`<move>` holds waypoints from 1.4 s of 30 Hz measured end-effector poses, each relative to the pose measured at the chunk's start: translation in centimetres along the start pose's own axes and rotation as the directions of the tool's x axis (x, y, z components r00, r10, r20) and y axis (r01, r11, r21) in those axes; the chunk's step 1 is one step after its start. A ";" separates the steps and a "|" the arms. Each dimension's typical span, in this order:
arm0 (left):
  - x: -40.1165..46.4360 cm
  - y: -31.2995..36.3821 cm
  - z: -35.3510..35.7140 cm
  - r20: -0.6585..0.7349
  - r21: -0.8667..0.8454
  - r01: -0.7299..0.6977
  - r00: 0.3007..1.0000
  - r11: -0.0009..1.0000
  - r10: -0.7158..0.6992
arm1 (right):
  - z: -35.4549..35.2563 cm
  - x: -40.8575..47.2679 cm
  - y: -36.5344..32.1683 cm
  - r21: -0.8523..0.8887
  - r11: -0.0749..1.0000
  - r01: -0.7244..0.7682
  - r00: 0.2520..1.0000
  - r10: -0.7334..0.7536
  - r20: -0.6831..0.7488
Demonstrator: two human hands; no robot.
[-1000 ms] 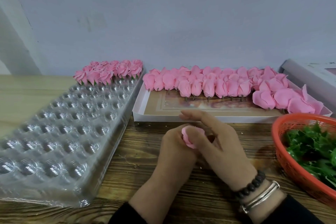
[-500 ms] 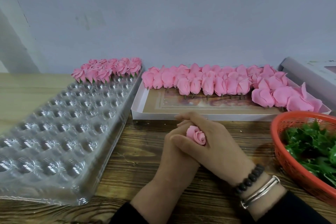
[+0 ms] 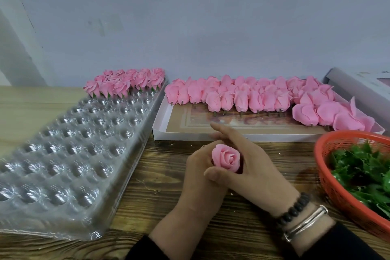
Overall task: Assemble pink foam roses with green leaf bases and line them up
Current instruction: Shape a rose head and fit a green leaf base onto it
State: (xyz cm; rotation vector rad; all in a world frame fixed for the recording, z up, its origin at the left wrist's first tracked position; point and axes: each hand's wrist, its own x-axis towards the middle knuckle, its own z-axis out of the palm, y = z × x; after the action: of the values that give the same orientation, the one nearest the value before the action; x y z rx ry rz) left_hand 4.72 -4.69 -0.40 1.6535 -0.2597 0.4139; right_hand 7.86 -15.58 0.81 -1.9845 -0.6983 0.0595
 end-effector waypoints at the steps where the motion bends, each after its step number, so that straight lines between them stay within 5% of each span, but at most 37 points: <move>1: 0.0 0.0 0.0 -0.009 -0.010 0.052 0.999 0.999 -0.052 | 0.1 -0.1 -0.1 0.003 1.000 0.026 0.999 -0.026 -0.030; 6: 0.0 0.3 0.6 0.001 0.262 0.052 0.999 0.964 -0.054 | 1.7 -0.3 -1.0 -0.010 0.988 0.153 0.964 -0.151 -0.218; 9: -0.2 0.7 0.7 -0.019 0.270 0.055 0.998 0.961 -0.052 | 2.2 -0.2 -1.3 -0.054 0.991 0.125 0.953 -0.135 -0.271; 14: 0.3 0.6 0.1 0.242 0.433 0.108 0.943 0.895 -0.230 | 0.6 0.2 -1.4 -0.102 0.991 0.084 0.996 -0.080 0.039; 18: 0.1 1.2 -0.7 0.340 0.380 0.229 0.866 0.896 -0.366 | 0.3 -0.3 -1.8 -0.020 1.000 0.006 0.982 -0.002 0.189; 22: 0.1 1.5 -0.7 0.309 0.228 0.104 0.935 0.968 -0.173 | -0.2 0.0 -1.0 -0.110 0.994 0.015 0.989 0.002 0.148; 26: 0.2 1.0 -0.7 0.223 0.053 0.079 0.971 0.995 -0.089 | -0.3 0.2 -0.1 -0.018 0.999 -0.051 0.985 0.054 0.165; 31: 0.6 0.2 -0.9 0.085 0.068 0.060 0.994 0.996 -0.066 | -0.2 0.1 0.2 0.098 0.995 0.001 0.997 -0.009 0.082; 34: 0.4 -0.2 -0.4 0.021 0.118 0.165 0.986 0.979 -0.168 | 0.6 0.0 -0.4 0.088 0.991 0.097 0.991 -0.088 -0.104; 37: 0.2 -0.1 0.3 0.037 0.290 0.097 0.993 0.952 -0.112 | 1.8 0.1 -0.9 0.105 0.981 0.163 0.951 -0.128 -0.283; 42: 0.2 0.6 0.8 0.102 0.215 0.107 0.986 0.971 -0.132 | 2.0 0.2 -0.8 -0.017 0.996 0.090 0.962 -0.092 -0.256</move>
State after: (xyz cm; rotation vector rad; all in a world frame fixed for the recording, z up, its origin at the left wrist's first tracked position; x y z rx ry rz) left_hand 4.74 -5.51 0.13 1.8928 -0.2063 0.2608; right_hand 6.96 -13.62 0.54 -1.9177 -0.6193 -0.2511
